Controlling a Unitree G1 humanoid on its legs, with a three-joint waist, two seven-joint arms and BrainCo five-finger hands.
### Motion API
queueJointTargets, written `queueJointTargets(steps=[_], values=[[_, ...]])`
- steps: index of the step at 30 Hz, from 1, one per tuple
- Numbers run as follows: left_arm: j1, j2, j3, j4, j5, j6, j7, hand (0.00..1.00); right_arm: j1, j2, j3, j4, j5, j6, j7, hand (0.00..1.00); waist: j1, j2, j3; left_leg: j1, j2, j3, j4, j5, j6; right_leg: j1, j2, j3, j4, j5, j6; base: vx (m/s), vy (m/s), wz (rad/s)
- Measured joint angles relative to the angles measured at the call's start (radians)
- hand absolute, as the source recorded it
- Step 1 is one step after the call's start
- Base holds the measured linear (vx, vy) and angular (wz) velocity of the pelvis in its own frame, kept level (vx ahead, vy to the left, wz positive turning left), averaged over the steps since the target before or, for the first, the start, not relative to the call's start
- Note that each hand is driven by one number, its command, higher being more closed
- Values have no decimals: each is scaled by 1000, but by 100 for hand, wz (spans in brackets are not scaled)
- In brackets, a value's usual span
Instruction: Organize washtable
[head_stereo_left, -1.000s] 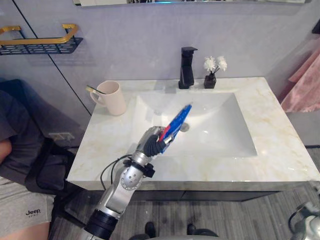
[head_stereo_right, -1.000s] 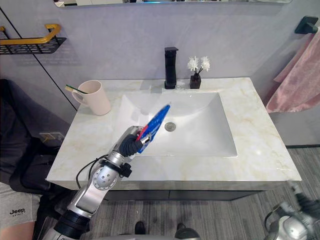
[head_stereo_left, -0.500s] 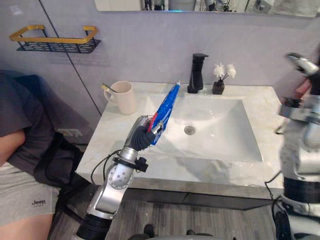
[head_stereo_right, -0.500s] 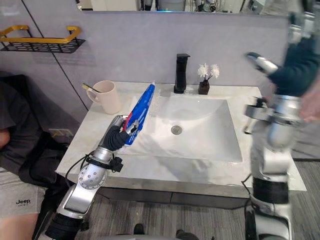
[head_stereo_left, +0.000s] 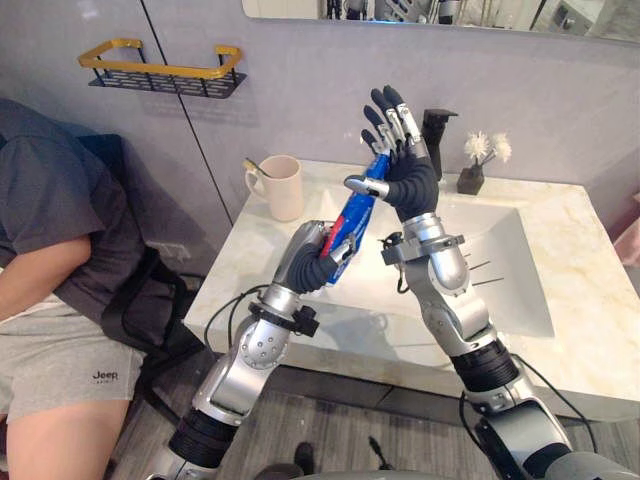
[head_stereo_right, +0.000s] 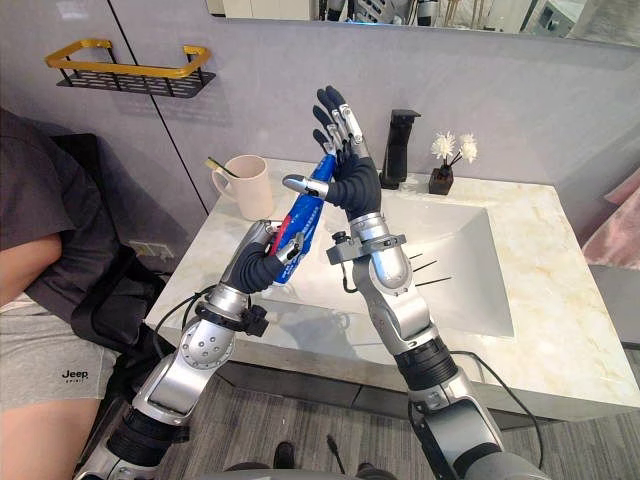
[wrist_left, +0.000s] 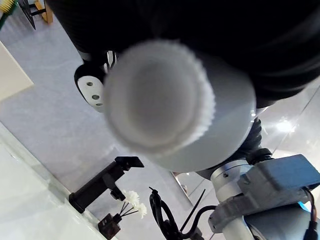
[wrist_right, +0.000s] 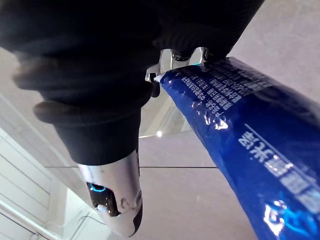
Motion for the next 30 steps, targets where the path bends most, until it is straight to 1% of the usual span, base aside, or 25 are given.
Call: queueJointTargets(steps=[4,8,14,15,18,20,21,23,28,30], values=[[0,-9,-5,21,23,12,16,100,20,13,13,22,1,1,-2,0,-2,0,0,-2,-7,-9,-1,6,2,-1,-7,-10,-1,2,3,-56,2,8],[0,-16,-8,22,39,19,31,100,73,56,26,36,-3,2,-18,0,-2,-4,-4,-5,-8,-10,-1,10,4,-2,-8,-14,-3,3,4,-26,-6,2],[6,-36,-8,24,62,19,34,100,120,102,9,37,-105,-1,-72,0,-3,-9,-8,-10,-8,-12,-1,12,4,-3,-7,-15,-12,10,5,0,0,0],[11,-40,-7,28,64,19,35,100,131,110,4,37,-115,-1,-85,0,-4,-9,-8,-10,-8,-12,-1,12,4,0,-7,-15,-17,12,7,0,0,0],[20,-48,-5,58,65,18,37,100,157,125,-20,36,-117,-2,-89,0,-4,-9,-9,-10,-8,-12,-1,13,4,0,-7,-15,-18,13,7,0,0,0],[40,-50,-1,67,69,20,37,100,180,129,-36,36,-105,-2,-87,0,-5,-11,-10,-11,-8,-11,-1,13,5,0,-7,-15,-19,14,7,0,0,0],[55,-52,-1,67,72,20,37,100,199,129,-39,36,-69,-2,-85,0,-6,-14,-14,-11,-8,-11,-1,13,5,0,-7,-15,-19,14,7,0,0,0],[63,-53,-1,67,74,20,37,100,216,129,-38,36,-35,-1,-80,0,-6,-16,-15,-11,-8,-11,-2,13,5,0,-7,-15,-19,14,7,0,0,0],[66,-53,-10,67,80,20,33,100,239,141,-23,40,94,0,-39,0,-6,-18,-17,-11,-8,-11,-3,15,5,0,-7,-15,-19,14,8,0,0,0],[65,-53,-33,73,81,20,32,100,240,148,-4,65,149,1,-18,0,-6,-21,-21,-11,-8,-11,-3,15,5,-1,-7,-15,-19,14,8,0,0,0]])
